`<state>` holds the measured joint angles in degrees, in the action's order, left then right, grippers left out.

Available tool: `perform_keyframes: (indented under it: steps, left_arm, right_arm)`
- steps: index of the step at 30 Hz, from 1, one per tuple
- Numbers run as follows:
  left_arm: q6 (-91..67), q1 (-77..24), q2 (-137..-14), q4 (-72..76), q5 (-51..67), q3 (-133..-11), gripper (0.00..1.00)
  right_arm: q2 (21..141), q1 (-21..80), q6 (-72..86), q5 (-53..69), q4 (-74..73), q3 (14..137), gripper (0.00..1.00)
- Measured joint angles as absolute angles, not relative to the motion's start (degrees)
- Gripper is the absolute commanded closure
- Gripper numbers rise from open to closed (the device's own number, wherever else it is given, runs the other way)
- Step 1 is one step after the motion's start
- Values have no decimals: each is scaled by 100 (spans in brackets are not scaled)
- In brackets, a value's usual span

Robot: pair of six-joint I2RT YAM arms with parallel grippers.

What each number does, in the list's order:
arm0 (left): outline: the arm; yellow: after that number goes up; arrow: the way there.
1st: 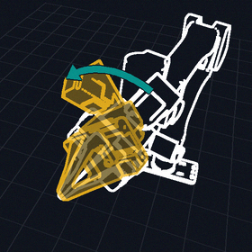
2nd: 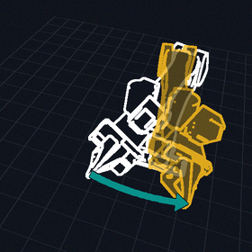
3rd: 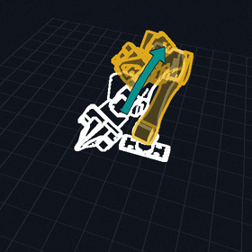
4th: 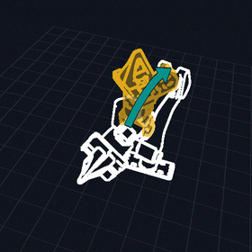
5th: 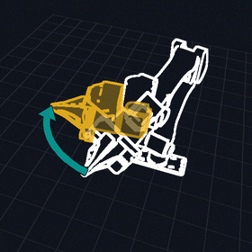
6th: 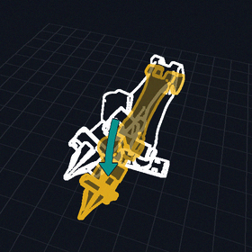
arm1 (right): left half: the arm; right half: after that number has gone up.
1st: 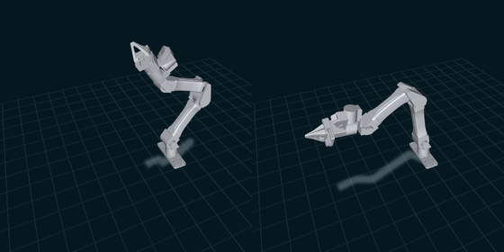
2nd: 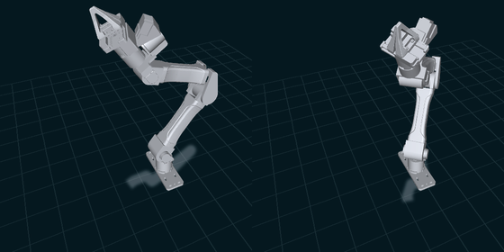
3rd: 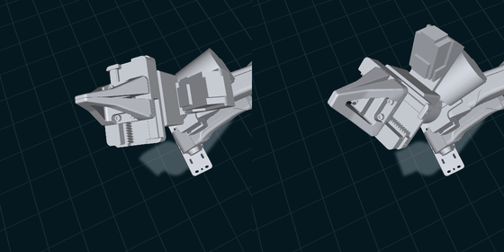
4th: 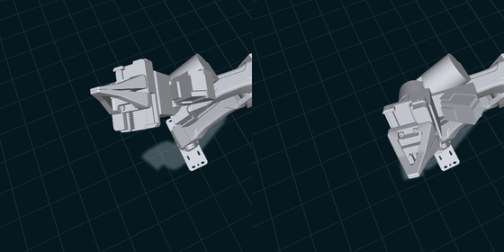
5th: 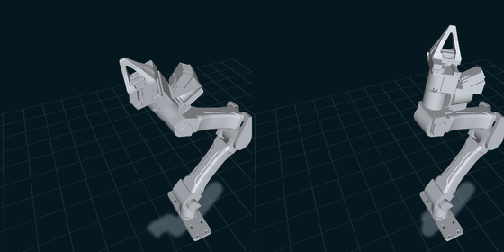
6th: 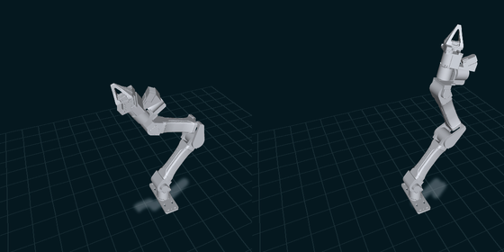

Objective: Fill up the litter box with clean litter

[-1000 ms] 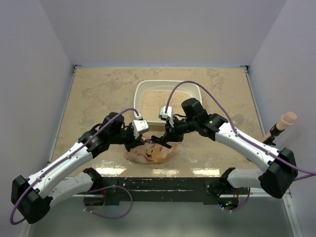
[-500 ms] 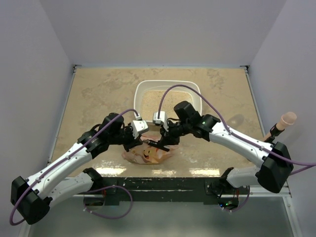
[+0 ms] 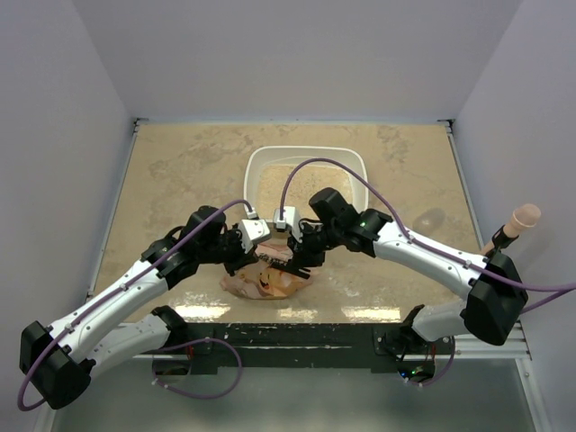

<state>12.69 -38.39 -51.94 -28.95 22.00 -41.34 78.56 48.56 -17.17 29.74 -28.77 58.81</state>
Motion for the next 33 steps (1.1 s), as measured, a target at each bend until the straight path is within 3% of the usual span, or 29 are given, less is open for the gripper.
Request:
perform_keyframes:
  steps: [7, 20, 29, 30, 32, 33]
  left_arm:
    - [1269, -3839, -5194, -2893, 2202, -4134, 100]
    - [1269, -3824, -5194, -2906, 2145, -4134, 100]
    - [1267, -3824, -5181, -2906, 2121, -4134, 100]
    - [1267, -3822, -5177, -2904, 2121, -4134, 100]
    - [1267, -3813, -5162, -2882, 2141, -4134, 100]
    - [1267, -3811, -5151, -2853, 2154, -4134, 100]
  right_arm:
    - [7856, 4873, -1590, 2899, -2888, 5881, 85]
    - [8038, 4858, -1105, 3100, -2714, 5909, 91]
    - [7828, 4838, -534, 3155, -2204, 5636, 67]
    - [7782, 4842, -462, 3212, -2102, 5581, 53]
    - [7728, 4845, -329, 3271, -1940, 5502, 38]
    - [7719, 4847, -272, 3299, -1833, 5461, 2]
